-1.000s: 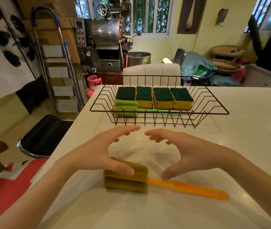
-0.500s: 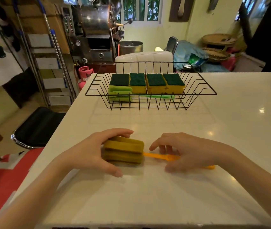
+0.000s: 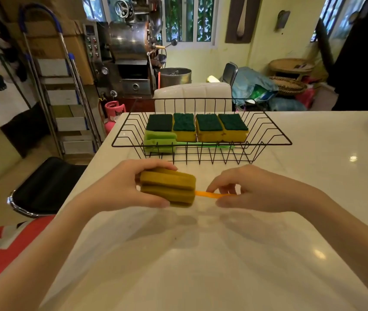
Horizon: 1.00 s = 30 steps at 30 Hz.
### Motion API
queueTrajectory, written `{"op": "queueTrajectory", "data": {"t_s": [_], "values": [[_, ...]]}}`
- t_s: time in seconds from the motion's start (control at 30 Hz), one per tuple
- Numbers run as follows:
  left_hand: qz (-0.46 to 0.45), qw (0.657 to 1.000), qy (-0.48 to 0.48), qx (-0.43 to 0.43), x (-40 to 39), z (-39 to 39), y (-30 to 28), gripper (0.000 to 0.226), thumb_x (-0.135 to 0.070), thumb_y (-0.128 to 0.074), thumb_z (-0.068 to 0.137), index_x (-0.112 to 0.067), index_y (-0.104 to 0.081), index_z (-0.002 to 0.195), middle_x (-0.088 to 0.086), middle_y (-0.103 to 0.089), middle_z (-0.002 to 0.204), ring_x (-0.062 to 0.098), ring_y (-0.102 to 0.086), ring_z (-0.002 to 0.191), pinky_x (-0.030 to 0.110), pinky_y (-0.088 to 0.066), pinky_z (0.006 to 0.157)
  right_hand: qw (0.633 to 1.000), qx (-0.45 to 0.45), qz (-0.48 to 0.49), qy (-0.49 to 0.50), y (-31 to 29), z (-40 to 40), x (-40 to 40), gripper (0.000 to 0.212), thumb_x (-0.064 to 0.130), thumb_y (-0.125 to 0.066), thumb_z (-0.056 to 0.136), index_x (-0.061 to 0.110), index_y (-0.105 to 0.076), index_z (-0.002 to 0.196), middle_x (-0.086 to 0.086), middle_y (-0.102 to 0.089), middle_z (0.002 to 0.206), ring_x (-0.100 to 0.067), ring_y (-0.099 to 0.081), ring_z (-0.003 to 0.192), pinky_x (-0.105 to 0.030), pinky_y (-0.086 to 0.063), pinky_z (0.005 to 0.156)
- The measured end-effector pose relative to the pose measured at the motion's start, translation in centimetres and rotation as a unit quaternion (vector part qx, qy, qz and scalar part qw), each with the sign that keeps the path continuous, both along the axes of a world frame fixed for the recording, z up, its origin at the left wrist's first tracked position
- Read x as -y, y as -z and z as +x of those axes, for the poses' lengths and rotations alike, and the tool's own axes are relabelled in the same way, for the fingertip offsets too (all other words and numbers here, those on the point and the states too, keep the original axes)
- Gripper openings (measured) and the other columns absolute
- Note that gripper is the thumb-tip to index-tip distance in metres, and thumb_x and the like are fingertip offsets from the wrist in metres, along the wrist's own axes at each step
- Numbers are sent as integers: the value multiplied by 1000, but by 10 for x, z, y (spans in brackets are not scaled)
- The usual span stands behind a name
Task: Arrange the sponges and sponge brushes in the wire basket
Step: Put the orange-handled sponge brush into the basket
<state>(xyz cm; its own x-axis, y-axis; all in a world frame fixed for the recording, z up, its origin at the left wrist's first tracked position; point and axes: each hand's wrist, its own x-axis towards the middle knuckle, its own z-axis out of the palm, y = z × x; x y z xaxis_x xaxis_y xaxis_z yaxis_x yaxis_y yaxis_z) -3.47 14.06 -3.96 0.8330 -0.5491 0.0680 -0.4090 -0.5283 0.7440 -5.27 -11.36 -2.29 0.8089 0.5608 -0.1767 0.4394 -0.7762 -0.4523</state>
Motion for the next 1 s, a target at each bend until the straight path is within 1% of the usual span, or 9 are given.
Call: {"op": "queueTrajectory", "data": {"t_s": [0.1,0.2,0.3,0.43,0.57,0.7,0.83,0.93,1.0], "values": [[-24,999,-7,24,2,14,-13,57,-46,-72,52,-55,-50,104,-28,-52,107,-10,-49,99,5,-45,75,999,45,26,4,-11,12,3,21,32,-54,86,35,-60,106,3,-59,87,-15,-53,81,-30,-45,67],[-51,998,-15,34,5,29,-24,56,-42,-72,53,-51,-51,104,-22,-51,109,-7,-50,99,8,-48,74,995,92,35,6,-22,28,9,21,32,-54,85,35,-60,106,7,-58,87,-10,-52,79,-24,-42,64],[-77,996,-34,40,7,46,-36,57,-40,-74,51,-48,-53,104,-16,-52,109,-1,-54,97,14,-51,73,989,136,58,14,-34,49,13,21,31,-55,85,36,-60,105,13,-55,86,-5,-51,76,-17,-34,60],[-112,991,-61,47,7,66,-53,55,-39,-73,50,-47,-52,100,-14,-51,108,3,-56,94,16,-53,65,980,172,97,19,-45,75,11,20,29,-54,86,36,-62,102,12,-58,88,-4,-52,75,-16,-38,59],[-164,978,-92,95,13,85,-69,53,-35,-72,53,-43,-51,102,-16,-56,100,-5,-59,87,11,-51,64,968,206,141,26,-50,101,7,20,24,-55,86,29,-64,103,13,-59,83,7,-49,72,-7,-38,63],[-237,952,-136,140,22,103,-74,52,-33,-71,56,-41,-50,103,-13,-58,98,-8,-59,85,8,-49,65,955,232,180,34,-46,121,2,22,23,-53,86,25,-64,105,16,-58,82,-4,-54,78,-14,-42,63],[-254,942,-154,154,32,116,-75,53,-37,-71,54,-42,-49,102,-15,-59,97,-8,-59,86,8,-49,65,945,244,207,58,-36,137,1,22,23,-53,87,24,-63,106,21,-56,81,-2,-53,79,-15,-39,67],[-244,942,-166,162,40,125,-76,56,-40,-71,51,-44,-48,102,-17,-59,98,-4,-60,88,13,-50,66,947,264,173,65,-27,144,1,21,25,-54,86,23,-63,105,8,-65,85,-7,-57,78,-24,-49,72],[-241,942,-165,163,46,130,-75,62,-41,-71,50,-40,-48,108,-16,-59,100,1,-60,92,19,-50,73,945,292,126,75,-22,149,1,18,25,-53,86,23,-63,101,1,-68,84,-14,-60,75,-33,-53,72]]}}
